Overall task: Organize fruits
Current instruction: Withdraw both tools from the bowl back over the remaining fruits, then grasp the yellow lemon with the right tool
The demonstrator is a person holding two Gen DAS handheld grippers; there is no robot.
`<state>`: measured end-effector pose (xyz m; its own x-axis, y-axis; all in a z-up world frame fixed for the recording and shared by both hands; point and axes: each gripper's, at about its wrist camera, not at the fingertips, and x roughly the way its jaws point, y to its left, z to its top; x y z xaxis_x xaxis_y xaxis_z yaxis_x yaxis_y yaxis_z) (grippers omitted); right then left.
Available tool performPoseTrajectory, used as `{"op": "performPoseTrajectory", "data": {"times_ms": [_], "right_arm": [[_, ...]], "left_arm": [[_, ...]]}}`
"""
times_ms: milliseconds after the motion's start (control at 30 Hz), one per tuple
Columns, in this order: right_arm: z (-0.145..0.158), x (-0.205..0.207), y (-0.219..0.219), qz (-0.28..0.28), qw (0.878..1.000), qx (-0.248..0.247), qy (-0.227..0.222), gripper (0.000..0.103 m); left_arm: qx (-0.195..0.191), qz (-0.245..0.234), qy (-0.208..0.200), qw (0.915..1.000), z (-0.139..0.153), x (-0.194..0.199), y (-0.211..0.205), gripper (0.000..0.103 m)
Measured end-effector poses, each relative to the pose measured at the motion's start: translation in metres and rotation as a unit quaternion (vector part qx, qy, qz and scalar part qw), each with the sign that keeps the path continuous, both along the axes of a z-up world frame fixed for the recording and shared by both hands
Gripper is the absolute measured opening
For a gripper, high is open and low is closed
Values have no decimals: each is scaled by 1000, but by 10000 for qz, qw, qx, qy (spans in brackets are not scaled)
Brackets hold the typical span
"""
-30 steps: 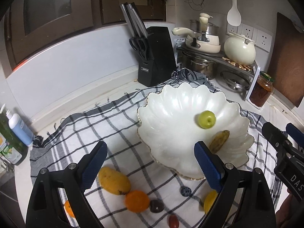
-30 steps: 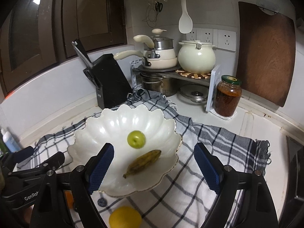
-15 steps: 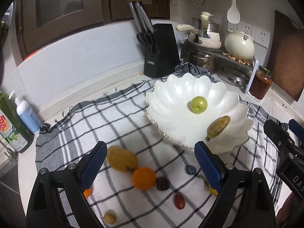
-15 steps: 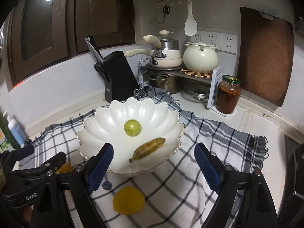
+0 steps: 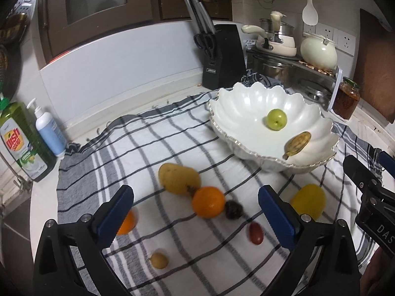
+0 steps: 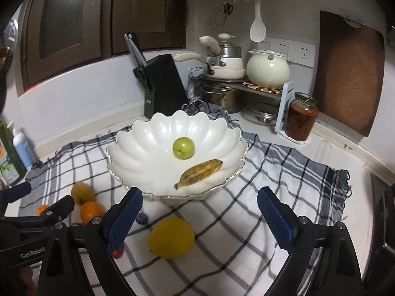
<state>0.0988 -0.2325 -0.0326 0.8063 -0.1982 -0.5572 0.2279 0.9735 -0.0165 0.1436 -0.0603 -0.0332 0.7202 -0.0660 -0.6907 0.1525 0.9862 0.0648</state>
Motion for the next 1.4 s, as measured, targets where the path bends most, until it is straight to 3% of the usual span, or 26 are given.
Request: {"op": "performPoseTrajectory", "data": {"times_ms": [600,1267,1400], "right_arm": [[-40,-1,20,270,9994,6,223,95],[-92,35,16,417,9963,170,727,95],[-98,38,15,418,9958,224,783,89]], "left_arm": [[17,302,175,9994,-37,-12,18,103],[97,340,478,9982,-66,10,18,103],[135,327,527,9980,-70,13,17,103]]}}
